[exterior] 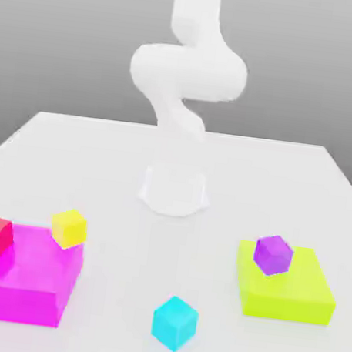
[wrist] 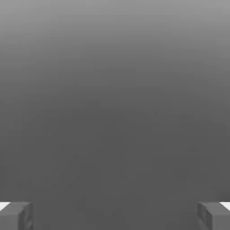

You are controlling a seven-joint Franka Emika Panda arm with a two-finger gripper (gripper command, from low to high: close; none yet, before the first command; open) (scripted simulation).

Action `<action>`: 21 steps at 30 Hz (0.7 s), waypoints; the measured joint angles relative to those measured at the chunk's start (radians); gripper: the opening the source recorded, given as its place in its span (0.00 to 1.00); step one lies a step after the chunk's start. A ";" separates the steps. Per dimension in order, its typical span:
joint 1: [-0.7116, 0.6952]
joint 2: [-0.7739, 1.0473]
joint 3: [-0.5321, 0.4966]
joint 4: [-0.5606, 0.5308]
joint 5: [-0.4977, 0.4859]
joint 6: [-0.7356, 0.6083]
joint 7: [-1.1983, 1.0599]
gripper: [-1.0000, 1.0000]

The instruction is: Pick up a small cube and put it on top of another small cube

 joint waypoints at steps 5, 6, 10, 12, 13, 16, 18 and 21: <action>-0.044 0.187 0.054 -0.073 0.001 0.099 0.143 0.50; -0.052 0.223 0.064 -0.087 0.000 0.118 0.172 0.50; -0.080 0.367 0.103 -0.144 -0.010 0.194 0.291 0.50; -0.091 0.440 0.120 -0.172 -0.018 0.232 0.353 0.50; -0.097 0.476 0.127 -0.187 -0.022 0.251 0.384 0.50; -0.103 0.586 0.140 -0.229 -0.040 0.308 0.480 0.50; -0.102 0.659 0.143 -0.257 -0.050 0.346 0.543 0.50; -0.092 0.768 0.139 -0.300 -0.062 0.403 0.636 0.50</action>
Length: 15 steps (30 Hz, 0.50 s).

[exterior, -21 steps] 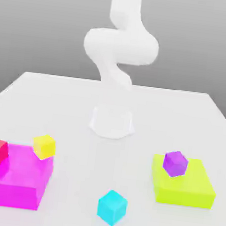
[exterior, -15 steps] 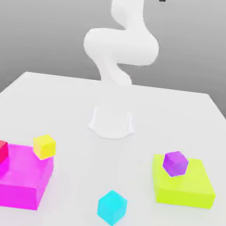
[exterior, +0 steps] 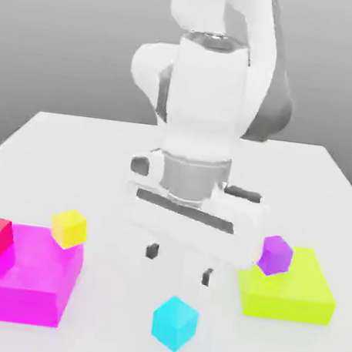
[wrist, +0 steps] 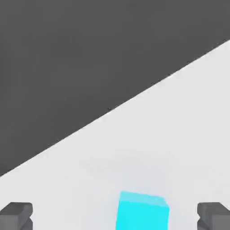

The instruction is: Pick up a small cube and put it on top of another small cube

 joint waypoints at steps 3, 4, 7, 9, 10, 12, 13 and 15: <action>0.017 0.109 -0.018 -0.015 -0.021 0.071 0.062 0.50; 0.026 0.145 -0.030 -0.010 -0.035 0.099 0.076 0.50; 0.061 0.254 -0.073 0.008 -0.073 0.186 0.108 0.50; 0.071 0.278 -0.085 0.012 -0.081 0.205 0.114 0.00; 0.071 0.278 -0.085 0.012 -0.081 0.206 0.115 0.00; 0.070 0.278 -0.085 0.012 -0.082 0.207 0.116 0.00; 0.070 0.278 -0.085 0.012 -0.083 0.208 0.116 0.00; 0.071 0.278 -0.085 0.012 -0.083 0.207 0.116 0.00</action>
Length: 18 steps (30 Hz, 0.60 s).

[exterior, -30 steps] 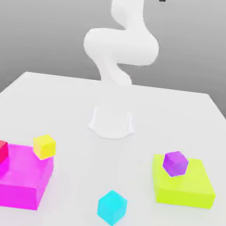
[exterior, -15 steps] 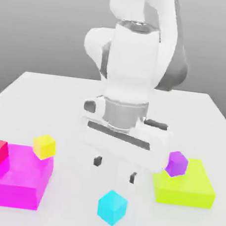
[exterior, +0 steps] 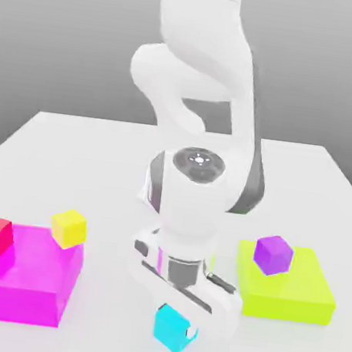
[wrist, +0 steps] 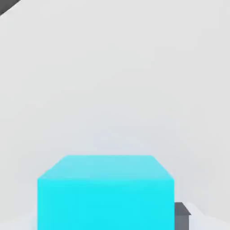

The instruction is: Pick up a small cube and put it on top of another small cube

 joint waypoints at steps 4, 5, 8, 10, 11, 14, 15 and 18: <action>-0.029 -0.123 0.041 -0.023 0.053 -0.099 -0.040 0.00; -0.033 -0.158 0.048 -0.030 0.068 -0.128 -0.051 0.00; -0.099 -0.239 0.000 -0.013 0.087 -0.225 -0.130 0.00; -0.204 -0.281 -0.055 0.013 0.089 -0.293 -0.201 0.00; -0.260 -0.304 -0.079 0.030 0.091 -0.332 -0.243 0.00; -0.412 -0.369 -0.144 0.077 0.102 -0.444 -0.370 0.00; -0.448 -0.391 -0.166 0.093 0.107 -0.481 -0.412 0.00; -0.517 -0.405 -0.214 0.118 0.128 -0.521 -0.510 0.00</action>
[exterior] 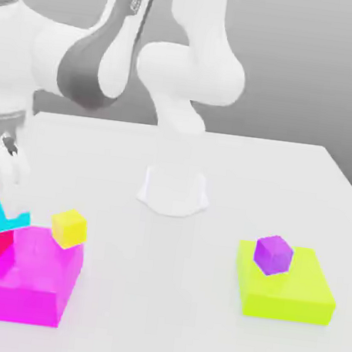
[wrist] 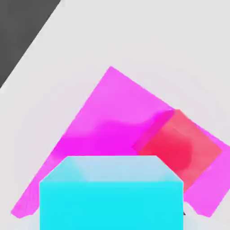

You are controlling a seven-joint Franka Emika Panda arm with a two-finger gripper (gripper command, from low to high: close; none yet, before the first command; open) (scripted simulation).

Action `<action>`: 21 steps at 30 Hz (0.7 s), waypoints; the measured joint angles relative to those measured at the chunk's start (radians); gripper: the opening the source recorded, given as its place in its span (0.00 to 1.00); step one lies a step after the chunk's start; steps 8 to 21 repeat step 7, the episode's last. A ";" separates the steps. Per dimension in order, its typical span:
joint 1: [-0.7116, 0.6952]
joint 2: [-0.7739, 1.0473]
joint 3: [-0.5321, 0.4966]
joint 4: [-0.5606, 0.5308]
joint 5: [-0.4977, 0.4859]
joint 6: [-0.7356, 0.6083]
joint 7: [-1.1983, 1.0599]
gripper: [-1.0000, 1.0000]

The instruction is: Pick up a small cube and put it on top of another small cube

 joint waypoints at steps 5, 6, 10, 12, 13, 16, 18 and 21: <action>-0.004 0.102 0.000 -0.022 0.025 0.124 -0.032 1.00; -0.004 0.102 0.000 -0.022 0.025 0.124 -0.032 1.00; -0.004 0.102 0.000 -0.022 0.025 0.124 -0.032 1.00; -0.004 0.102 0.000 -0.022 0.025 0.124 -0.032 1.00; -0.004 0.102 0.000 -0.022 0.025 0.124 -0.032 1.00; -0.004 0.102 0.000 -0.022 0.025 0.124 -0.032 1.00; -0.004 0.102 0.000 -0.022 0.025 0.124 -0.032 1.00; -0.004 0.102 0.000 -0.022 0.025 0.124 -0.032 1.00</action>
